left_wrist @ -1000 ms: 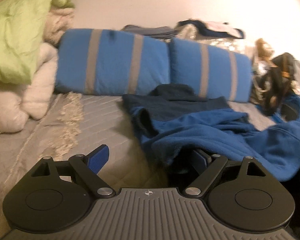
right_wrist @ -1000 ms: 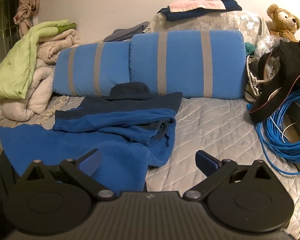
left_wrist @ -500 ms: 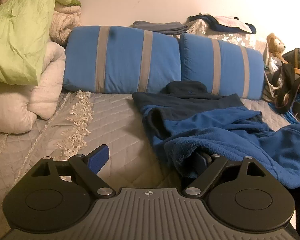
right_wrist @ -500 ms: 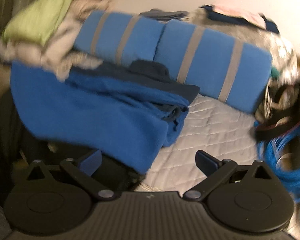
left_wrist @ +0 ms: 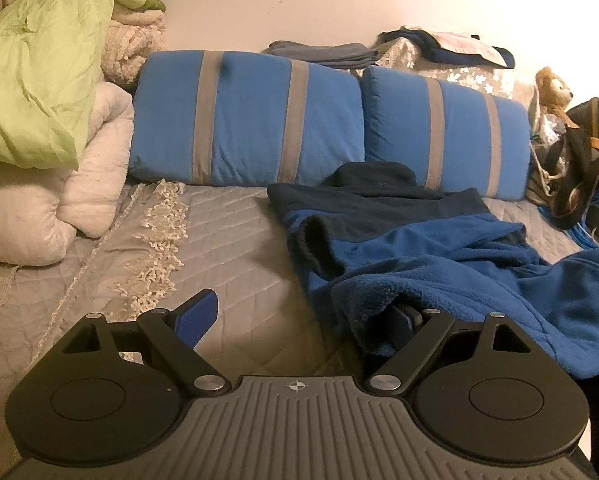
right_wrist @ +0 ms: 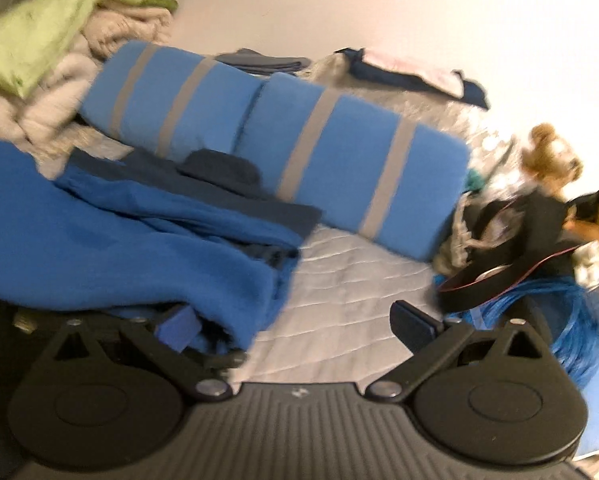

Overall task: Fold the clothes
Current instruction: 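Grasp the blue fleece jacket edge with the left gripper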

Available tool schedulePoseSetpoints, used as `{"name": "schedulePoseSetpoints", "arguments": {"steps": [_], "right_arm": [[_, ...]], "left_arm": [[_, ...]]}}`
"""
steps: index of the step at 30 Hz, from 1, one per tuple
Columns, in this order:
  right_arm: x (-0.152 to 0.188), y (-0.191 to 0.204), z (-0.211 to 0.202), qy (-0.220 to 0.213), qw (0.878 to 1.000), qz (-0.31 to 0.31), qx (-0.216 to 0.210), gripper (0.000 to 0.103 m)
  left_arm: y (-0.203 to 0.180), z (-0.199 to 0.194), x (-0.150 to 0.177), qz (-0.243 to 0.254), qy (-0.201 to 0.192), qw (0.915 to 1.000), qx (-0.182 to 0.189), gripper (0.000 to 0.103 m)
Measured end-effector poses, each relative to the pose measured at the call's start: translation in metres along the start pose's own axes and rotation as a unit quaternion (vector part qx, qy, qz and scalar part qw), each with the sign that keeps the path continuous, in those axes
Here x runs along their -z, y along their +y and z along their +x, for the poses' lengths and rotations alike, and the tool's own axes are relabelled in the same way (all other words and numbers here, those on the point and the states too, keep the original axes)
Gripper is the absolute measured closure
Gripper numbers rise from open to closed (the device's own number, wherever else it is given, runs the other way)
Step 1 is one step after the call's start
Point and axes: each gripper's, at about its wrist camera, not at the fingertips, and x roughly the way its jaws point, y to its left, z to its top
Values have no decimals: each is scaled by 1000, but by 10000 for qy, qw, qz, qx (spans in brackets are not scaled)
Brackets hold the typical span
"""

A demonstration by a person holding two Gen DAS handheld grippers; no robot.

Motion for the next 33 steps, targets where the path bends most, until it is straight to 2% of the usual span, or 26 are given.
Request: {"name": "schedulePoseSetpoints", "arguments": {"steps": [4, 9, 11, 12, 14, 15, 16, 18, 19, 21, 28, 29, 33], "right_arm": [[-4, 15, 8, 71, 9983, -475, 322, 1], [-11, 35, 21, 118, 9942, -999, 387, 6], [-14, 40, 24, 139, 9929, -1139, 329, 21], [-15, 43, 24, 160, 9921, -1205, 296, 26], [-17, 47, 24, 208, 9909, -1314, 212, 45], [-17, 48, 24, 235, 9904, -1355, 161, 50], [-17, 48, 23, 252, 9911, -1303, 94, 63], [-18, 48, 21, 268, 9919, -1243, 51, 71], [-18, 47, 21, 268, 9920, -1233, 72, 80], [-18, 47, 20, 267, 9922, -1213, 112, 89], [-20, 44, 18, 274, 9926, -1142, 318, 93], [-21, 42, 19, 288, 9926, -1124, 347, 93], [-24, 38, 20, 294, 9919, -1165, 414, 92]], "left_arm": [[-1, 3, 1, 6, 4, 10000, -66, 17], [-7, 7, 1, 150, -13, 9998, -126, 17], [-10, 7, 1, 228, -8, 9996, -165, 17], [-10, 7, 2, 256, 1, 9995, -188, 16], [-11, 7, 2, 287, 22, 9993, -220, 16], [-10, 7, 2, 287, 35, 9993, -231, 16], [-10, 8, 3, 296, 49, 9993, -241, 16], [-11, 8, 3, 349, 56, 9990, -285, 16], [-12, 8, 4, 398, 43, 9987, -325, 16], [-14, 8, 4, 496, 16, 9979, -406, 16], [-24, 6, 4, 973, -7, 9928, -699, 18], [-25, 4, 4, 1093, -19, 9913, -736, 21], [-33, 0, 2, 1602, 56, 9847, -683, 51]]}}
